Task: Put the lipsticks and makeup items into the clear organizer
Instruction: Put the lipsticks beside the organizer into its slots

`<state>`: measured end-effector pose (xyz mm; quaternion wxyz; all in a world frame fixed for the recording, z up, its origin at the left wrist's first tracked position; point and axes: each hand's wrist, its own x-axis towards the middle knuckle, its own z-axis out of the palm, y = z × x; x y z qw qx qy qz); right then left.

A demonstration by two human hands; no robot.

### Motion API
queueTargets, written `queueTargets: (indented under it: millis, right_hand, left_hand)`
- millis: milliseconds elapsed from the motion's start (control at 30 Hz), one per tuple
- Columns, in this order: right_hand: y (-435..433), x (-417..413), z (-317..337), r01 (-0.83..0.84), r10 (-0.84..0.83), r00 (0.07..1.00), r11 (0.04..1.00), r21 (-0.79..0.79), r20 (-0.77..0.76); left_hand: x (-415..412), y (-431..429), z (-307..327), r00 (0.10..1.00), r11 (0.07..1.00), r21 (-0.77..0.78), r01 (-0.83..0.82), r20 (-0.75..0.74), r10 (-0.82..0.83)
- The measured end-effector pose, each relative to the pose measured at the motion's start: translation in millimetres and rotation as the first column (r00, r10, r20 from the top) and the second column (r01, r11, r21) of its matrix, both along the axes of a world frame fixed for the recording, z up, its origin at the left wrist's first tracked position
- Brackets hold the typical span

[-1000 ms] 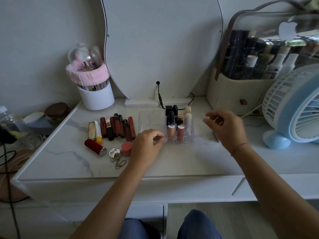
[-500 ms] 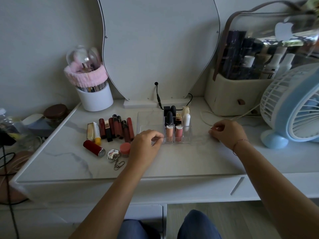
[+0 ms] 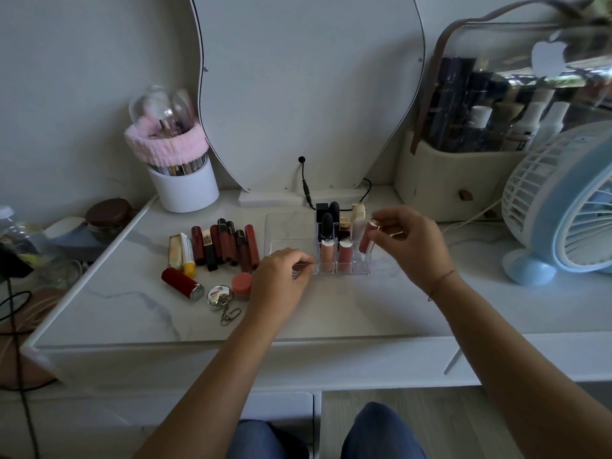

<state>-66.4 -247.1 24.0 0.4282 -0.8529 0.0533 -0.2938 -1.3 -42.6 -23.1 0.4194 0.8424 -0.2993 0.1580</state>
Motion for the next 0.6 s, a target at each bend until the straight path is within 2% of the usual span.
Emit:
queueTargets:
  millis: [267, 467, 600]
  right_hand:
    - [15, 2, -22, 0.035, -0.037, 0.999, 0.995, -0.094, -0.026]
    - [18, 0, -28, 0.060, -0.060, 0.998, 0.998, -0.028, 0.002]
    - [18, 0, -36, 0.103, -0.099, 0.995, 0.984, 0.147, -0.030]
  left_hand:
    - [0, 1, 0, 1.000, 1.000, -0.006, 0.006, 0.008, -0.005]
    - [2, 1, -2, 1.000, 1.000, -0.026, 0.013, 0.014, -0.012]
    - [-3, 0, 1, 0.997, 0.998, -0.057, 0.008, 0.077, -0.004]
